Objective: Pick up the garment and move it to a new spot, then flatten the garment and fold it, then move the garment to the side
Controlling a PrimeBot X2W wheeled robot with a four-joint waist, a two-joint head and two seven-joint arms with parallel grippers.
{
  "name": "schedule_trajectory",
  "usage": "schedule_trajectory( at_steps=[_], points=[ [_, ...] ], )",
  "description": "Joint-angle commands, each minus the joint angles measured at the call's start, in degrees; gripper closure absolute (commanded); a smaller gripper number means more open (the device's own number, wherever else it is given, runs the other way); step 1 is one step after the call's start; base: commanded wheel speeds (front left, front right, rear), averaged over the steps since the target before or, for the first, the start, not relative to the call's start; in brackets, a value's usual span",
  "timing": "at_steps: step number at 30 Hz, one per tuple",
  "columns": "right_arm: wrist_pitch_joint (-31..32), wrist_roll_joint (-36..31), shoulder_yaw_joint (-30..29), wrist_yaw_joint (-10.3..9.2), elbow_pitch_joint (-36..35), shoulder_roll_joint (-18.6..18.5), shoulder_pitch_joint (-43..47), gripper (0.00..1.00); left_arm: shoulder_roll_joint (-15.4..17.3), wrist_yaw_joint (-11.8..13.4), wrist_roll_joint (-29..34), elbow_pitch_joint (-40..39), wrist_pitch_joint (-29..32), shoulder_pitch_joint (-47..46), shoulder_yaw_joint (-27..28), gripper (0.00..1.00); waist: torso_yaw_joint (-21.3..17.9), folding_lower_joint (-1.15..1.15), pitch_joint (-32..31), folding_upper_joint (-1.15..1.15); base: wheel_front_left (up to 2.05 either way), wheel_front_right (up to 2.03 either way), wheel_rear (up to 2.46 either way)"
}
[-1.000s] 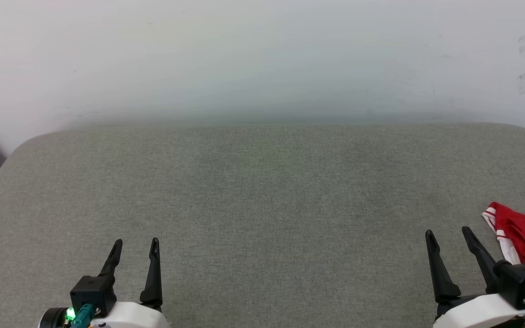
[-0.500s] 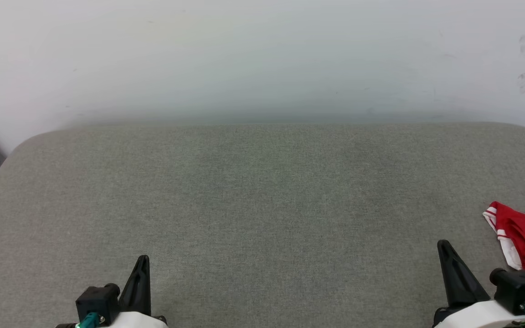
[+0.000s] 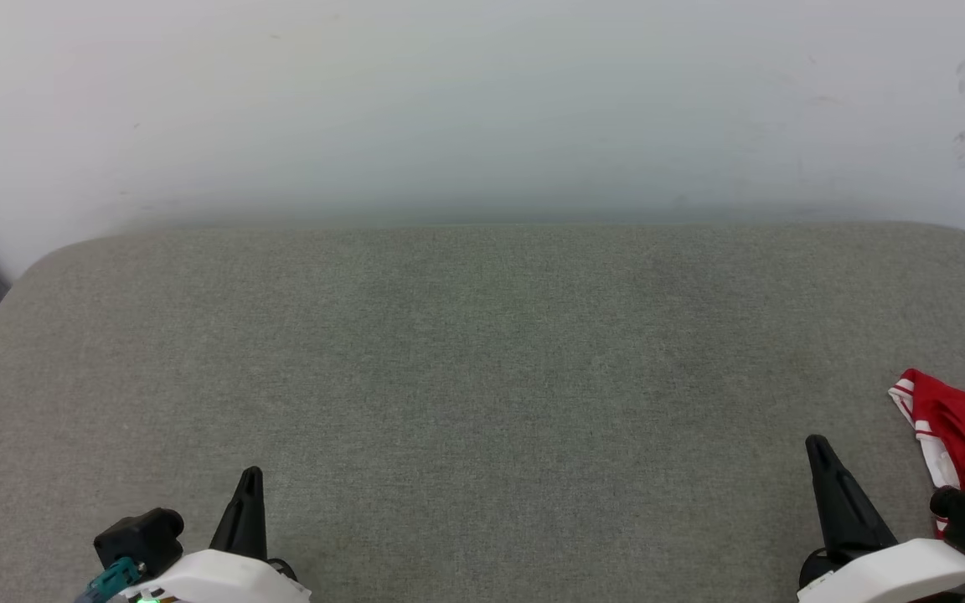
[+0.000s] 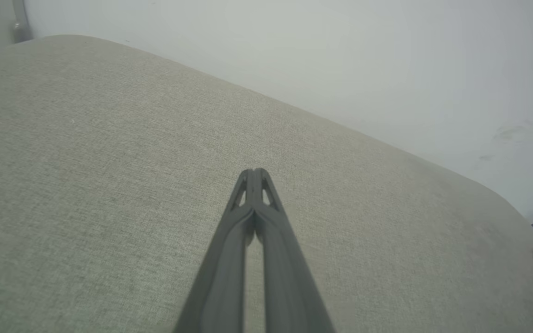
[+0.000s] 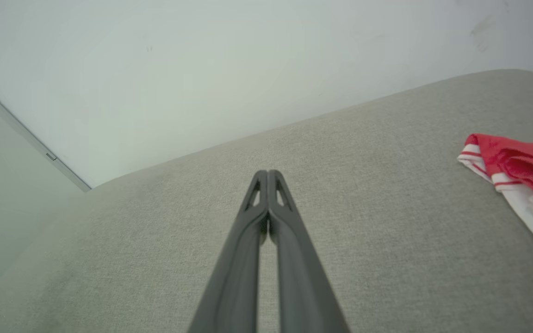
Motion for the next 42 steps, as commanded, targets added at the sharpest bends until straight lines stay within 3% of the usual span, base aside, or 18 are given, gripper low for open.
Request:
schedule_trajectory(
  at_steps=[1, 21, 42],
  points=[
    [0.02, 2.9, -0.06, 0.0, -0.26, -0.51, -1.9, 1.0, -0.04, -0.65, -2.09, -0.53, 0.48, -1.92, 1.09, 1.0, -0.01, 0.0, 0.03, 0.0, 0.0, 0.0, 0.0],
    [1.42, 21.51, -0.42, 0.0, 2.95, -0.99, -4.64, 1.0, -2.78, -4.52, -16.51, 0.44, 4.73, -3.71, 5.71, 1.0, -0.1, 0.0, 0.43, 0.0, 0.0, 0.0, 0.0],
    [2.86, 36.37, -1.02, -0.01, 5.63, -1.13, -6.89, 1.0, -5.11, -7.59, -28.12, 1.19, 8.29, -5.04, 9.6, 1.0, -0.2, 0.0, 0.82, 0.0, 0.0, 0.0, 0.0]
  ],
)
